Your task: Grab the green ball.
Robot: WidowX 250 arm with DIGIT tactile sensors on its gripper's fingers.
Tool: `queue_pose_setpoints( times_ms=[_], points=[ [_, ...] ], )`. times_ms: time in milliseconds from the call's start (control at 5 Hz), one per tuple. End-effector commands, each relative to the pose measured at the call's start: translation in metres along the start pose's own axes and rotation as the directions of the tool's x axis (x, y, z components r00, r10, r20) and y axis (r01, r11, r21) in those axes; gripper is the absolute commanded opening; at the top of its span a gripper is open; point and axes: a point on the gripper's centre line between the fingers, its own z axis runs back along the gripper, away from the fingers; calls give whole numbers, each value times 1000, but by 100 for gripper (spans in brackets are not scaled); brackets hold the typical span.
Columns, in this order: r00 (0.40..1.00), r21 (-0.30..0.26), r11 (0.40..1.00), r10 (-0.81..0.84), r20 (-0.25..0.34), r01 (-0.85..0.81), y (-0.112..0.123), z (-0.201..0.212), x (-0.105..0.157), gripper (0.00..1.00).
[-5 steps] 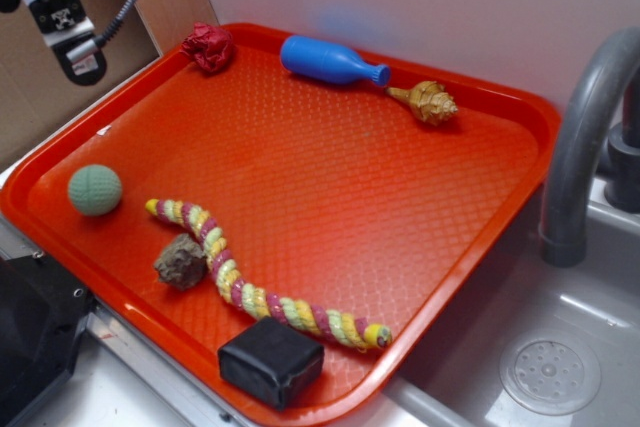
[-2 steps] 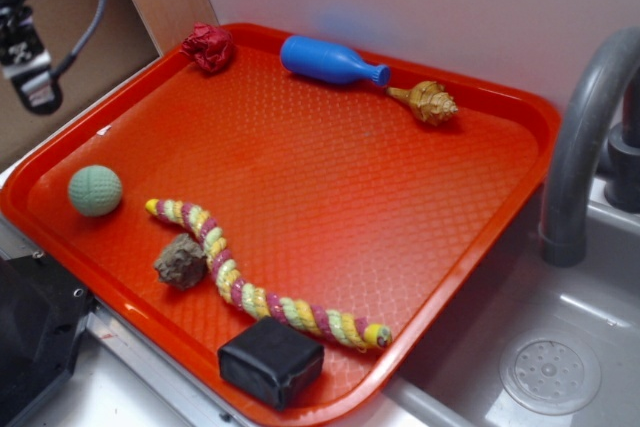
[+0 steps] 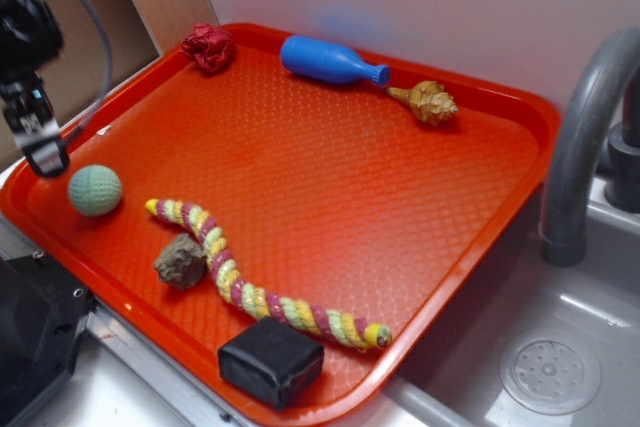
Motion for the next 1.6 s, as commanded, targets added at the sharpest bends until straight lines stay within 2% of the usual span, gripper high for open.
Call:
queue_pose_setpoints(
  times_ms=[0,400,600,800,1000,1200,1400],
  points=[
    [999,-12,999,39,34,-39,-8,-40,-2,0],
    [995,-26,996,83,61,-82,-8,-39,12,0],
    [987,-24,991,133,88,-132,-10,-25,32,0],
    [970,-45,983,183,157,-178,-20,18,49,0],
    [942,-106,967,251,224,-232,-33,72,59,0],
    [910,-173,944,319,265,-280,-41,125,63,0],
    [889,-205,930,355,288,-304,-45,176,63,0]
  ],
)
